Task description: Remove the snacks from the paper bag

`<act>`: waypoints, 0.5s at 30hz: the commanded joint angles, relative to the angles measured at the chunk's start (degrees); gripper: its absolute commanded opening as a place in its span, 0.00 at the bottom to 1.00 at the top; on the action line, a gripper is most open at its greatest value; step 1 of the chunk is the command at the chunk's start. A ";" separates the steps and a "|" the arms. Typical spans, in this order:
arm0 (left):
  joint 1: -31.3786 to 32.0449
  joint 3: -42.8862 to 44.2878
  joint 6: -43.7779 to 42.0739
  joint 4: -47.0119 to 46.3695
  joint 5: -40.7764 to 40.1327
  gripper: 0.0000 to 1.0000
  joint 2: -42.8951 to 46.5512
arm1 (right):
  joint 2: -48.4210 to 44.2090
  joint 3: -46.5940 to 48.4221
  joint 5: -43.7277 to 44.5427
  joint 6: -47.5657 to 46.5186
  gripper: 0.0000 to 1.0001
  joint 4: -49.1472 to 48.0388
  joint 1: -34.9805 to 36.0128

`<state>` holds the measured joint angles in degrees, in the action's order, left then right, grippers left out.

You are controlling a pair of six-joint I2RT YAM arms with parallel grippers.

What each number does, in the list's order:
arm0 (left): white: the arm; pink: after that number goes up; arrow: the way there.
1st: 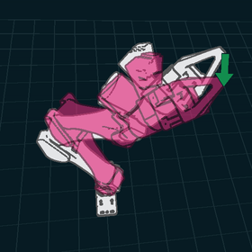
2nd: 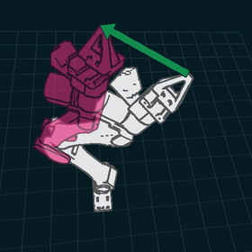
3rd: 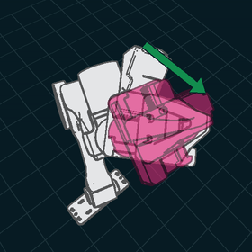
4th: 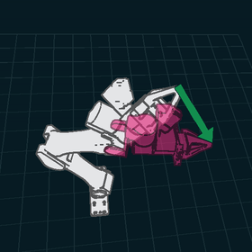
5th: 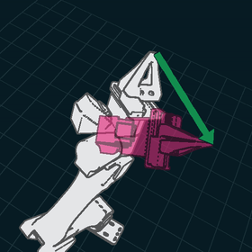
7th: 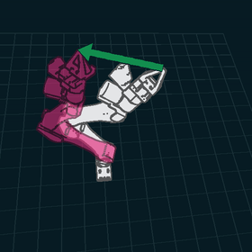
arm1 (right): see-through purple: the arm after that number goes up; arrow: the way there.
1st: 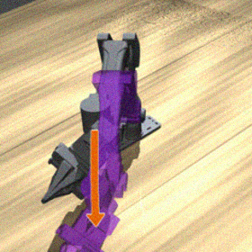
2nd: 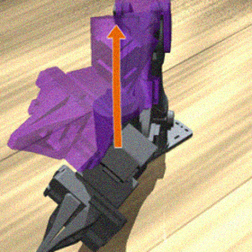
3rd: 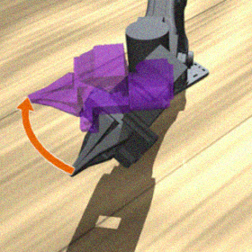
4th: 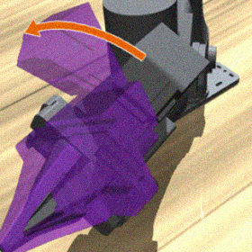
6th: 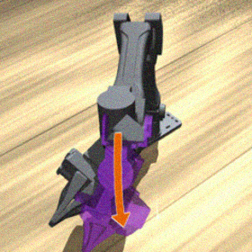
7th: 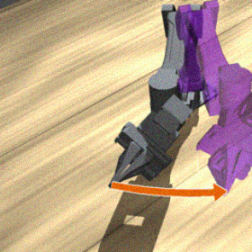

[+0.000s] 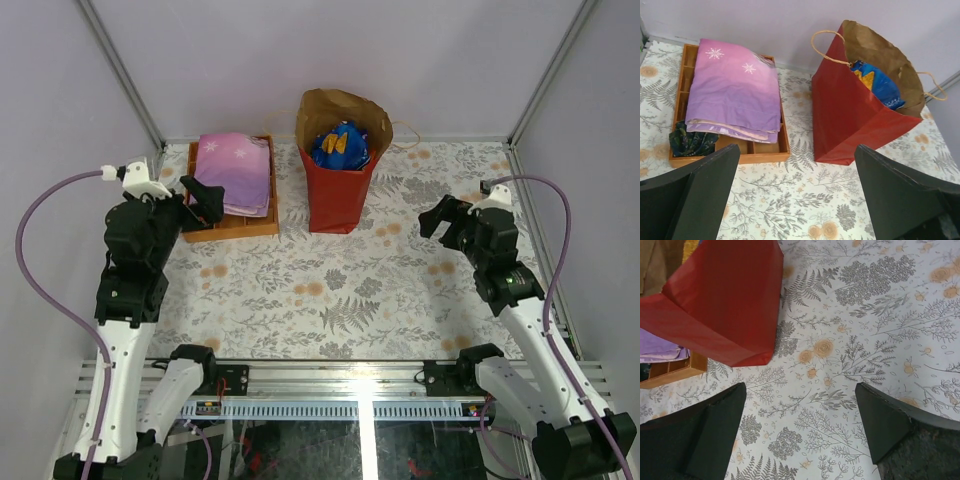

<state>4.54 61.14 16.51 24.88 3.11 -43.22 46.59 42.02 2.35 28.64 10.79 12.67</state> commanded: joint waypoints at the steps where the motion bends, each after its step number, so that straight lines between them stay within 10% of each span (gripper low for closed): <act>1: 0.57 0.76 4.49 0.40 2.01 0.99 1.87 | 0.42 3.61 -3.55 0.76 0.99 -3.81 -0.20; 15: 0.90 -18.90 60.13 6.26 -6.17 0.96 -4.91 | 1.43 2.58 -4.03 4.09 0.99 -5.73 -0.28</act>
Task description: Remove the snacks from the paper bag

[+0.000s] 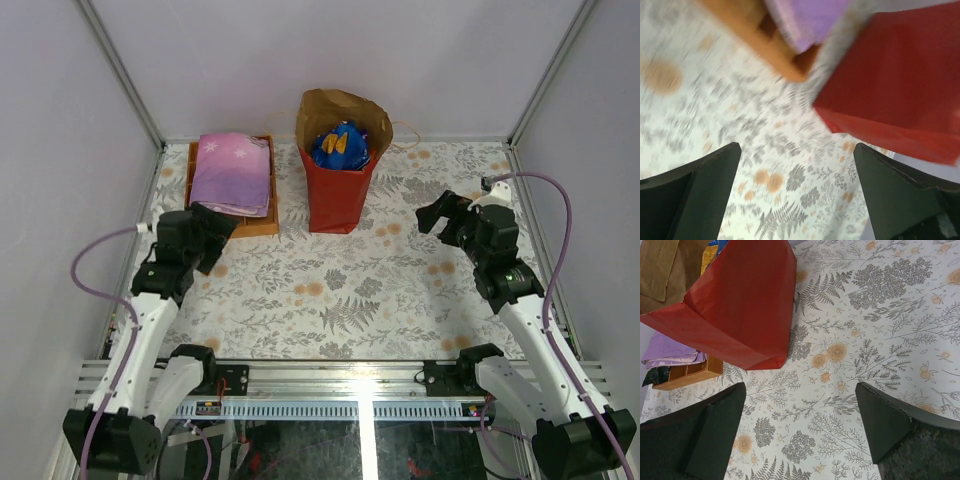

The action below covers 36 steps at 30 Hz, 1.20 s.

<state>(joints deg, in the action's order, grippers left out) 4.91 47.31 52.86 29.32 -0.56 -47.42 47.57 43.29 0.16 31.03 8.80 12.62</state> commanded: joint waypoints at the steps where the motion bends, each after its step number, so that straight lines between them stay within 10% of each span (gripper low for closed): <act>1: 0.67 -4.60 26.07 2.40 -4.35 0.95 -1.38 | 0.51 1.51 -1.96 1.82 0.99 -3.60 -0.26; 12: 1.16 8.37 44.58 16.44 -14.99 1.00 -21.79 | 0.96 0.62 -0.09 1.76 0.99 -5.19 0.31; 30: -1.29 21.45 41.37 17.91 -14.25 1.00 -49.85 | 6.22 2.20 5.58 -0.40 0.99 -7.08 3.10; 36: -2.96 20.73 40.74 17.52 -14.05 0.86 -54.00 | 7.98 1.85 7.02 -0.57 0.99 -7.29 3.19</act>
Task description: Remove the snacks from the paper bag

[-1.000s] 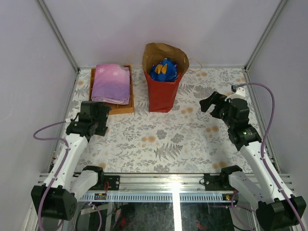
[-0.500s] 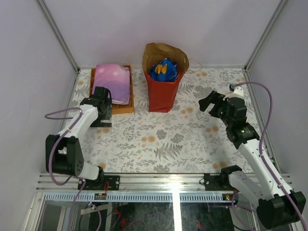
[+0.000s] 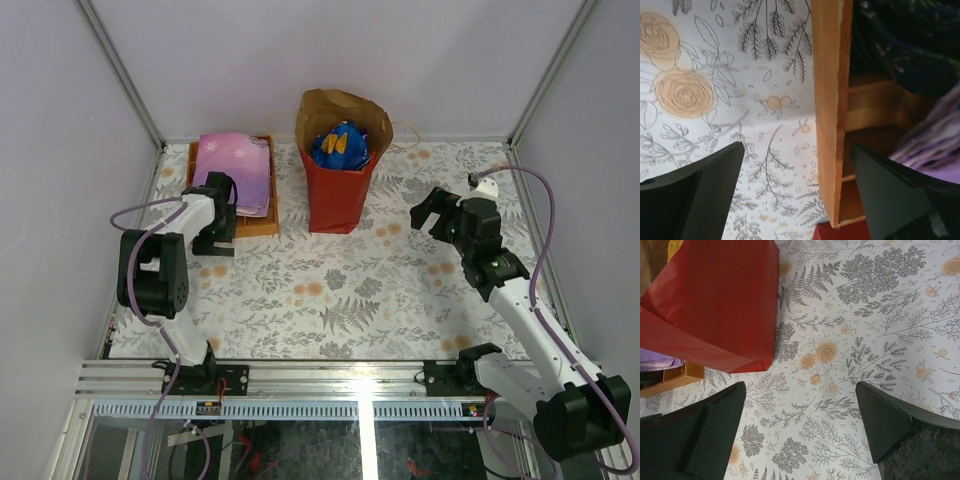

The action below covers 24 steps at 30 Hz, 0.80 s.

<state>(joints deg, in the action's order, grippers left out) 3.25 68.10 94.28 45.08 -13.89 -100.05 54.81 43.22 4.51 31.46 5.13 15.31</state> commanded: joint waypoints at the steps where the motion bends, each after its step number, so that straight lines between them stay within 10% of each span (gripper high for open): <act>1: -1.70 -0.07 -1.05 1.38 -0.82 0.81 -1.93 | 0.94 1.81 2.81 -0.99 0.99 -3.85 0.53; 8: -6.35 2.17 -5.34 -0.63 0.66 0.39 -7.39 | 2.49 1.43 2.98 -0.85 0.99 -4.97 0.91; 12: -9.31 3.78 -6.78 -0.77 1.52 0.00 -10.08 | 2.80 1.60 3.22 -0.88 0.99 -4.78 0.97; 24: -16.05 7.39 -8.68 2.35 -7.37 0.00 -8.92 | 3.38 1.43 2.38 -1.06 0.99 -6.08 1.67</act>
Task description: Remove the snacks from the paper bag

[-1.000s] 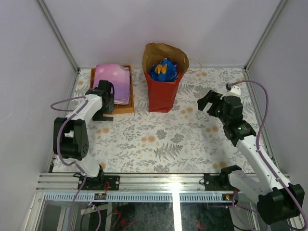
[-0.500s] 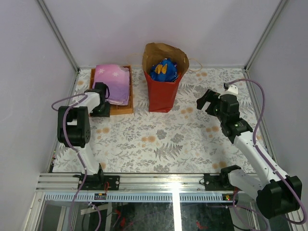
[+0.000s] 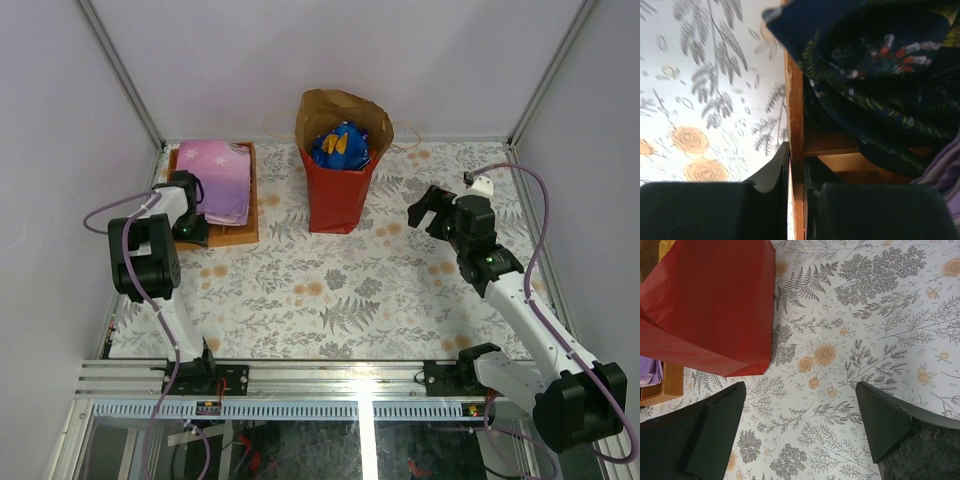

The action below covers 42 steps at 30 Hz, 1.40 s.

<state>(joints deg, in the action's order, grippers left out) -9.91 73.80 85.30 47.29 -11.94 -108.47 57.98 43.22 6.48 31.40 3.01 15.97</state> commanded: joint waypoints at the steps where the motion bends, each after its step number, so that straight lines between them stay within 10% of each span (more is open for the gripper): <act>1: -3.14 2.38 -1.00 -0.20 -10.13 0.00 -0.58 | 0.30 1.43 0.30 -1.03 1.00 -4.11 1.14; 23: -9.31 14.79 -11.34 1.21 -13.35 0.00 -8.69 | 1.67 1.57 -1.75 -2.02 0.99 -5.70 1.96; 30: -11.32 13.67 -21.09 -4.10 3.02 0.06 -7.12 | 3.80 3.91 -5.46 -3.59 0.99 -5.55 1.91; 38: -8.82 -2.77 -30.73 -19.03 12.43 0.91 10.65 | 5.95 7.62 -6.68 -1.76 0.99 -3.20 1.96; 42: -3.55 -4.96 -36.09 -19.69 9.05 1.00 20.80 | 6.20 9.09 -7.85 -0.99 0.99 -2.37 1.89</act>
<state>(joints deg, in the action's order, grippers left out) -18.39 69.95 56.62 34.74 -3.05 -96.14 64.14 48.82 0.51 29.67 1.04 17.47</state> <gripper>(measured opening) 0.989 0.993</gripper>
